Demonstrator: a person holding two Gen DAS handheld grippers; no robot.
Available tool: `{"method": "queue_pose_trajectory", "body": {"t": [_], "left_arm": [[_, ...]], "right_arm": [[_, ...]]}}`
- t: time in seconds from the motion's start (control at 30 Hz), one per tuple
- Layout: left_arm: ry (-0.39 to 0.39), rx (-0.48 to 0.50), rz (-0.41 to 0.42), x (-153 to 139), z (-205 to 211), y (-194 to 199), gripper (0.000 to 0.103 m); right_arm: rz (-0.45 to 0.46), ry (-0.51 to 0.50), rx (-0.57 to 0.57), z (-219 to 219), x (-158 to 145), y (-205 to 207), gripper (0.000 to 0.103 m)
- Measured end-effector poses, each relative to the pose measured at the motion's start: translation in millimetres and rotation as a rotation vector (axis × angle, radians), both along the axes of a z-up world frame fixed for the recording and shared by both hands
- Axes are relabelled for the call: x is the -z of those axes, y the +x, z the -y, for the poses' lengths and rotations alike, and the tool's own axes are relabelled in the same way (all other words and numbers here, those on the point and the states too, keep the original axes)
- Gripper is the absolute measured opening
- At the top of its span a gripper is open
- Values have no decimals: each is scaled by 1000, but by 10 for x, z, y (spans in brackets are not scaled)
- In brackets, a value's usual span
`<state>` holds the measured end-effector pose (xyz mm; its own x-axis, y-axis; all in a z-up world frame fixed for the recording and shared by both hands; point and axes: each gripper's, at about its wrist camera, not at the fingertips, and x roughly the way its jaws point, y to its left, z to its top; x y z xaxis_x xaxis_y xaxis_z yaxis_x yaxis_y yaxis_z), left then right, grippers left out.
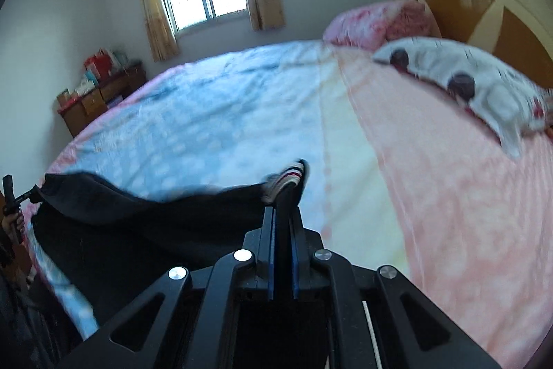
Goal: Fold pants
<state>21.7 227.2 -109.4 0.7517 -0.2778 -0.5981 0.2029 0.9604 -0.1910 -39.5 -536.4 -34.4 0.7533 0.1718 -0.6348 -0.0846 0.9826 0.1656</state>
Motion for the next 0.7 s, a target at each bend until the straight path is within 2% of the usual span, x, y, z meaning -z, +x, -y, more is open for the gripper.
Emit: {"method": "queue_pose_trajectory", "body": {"t": [0.1, 0.23, 0.33, 0.37, 0.43, 0.47, 0.57, 0.63, 0.7], "left_arm": [[-6, -5, -7, 71, -21, -134, 31], [-5, 3, 9, 66, -12, -193, 31], [-4, 2, 18, 64, -21, -170, 31], [-13, 6, 26, 57, -28, -168, 31], [-4, 13, 33, 61, -21, -142, 31], [2, 15, 33, 68, -14, -129, 31], [40, 14, 42, 73, 7, -115, 31], [58, 15, 51, 59, 23, -118, 32], [137, 15, 74, 40, 86, -132, 37]], "right_arm": [[-7, -43, 37, 12, 38, -253, 15], [-31, -80, 118, 105, -42, -498, 42], [-12, -111, 200, 128, -213, -730, 45], [-7, -133, 266, 119, -309, -819, 45], [2, -195, 339, -66, -478, -889, 45], [23, -205, 316, -238, -566, -896, 45], [57, -276, 130, -1022, -703, -749, 45], [37, -366, -19, -1678, -600, -537, 45], [1, -410, -162, -2267, -400, -317, 45]]}}
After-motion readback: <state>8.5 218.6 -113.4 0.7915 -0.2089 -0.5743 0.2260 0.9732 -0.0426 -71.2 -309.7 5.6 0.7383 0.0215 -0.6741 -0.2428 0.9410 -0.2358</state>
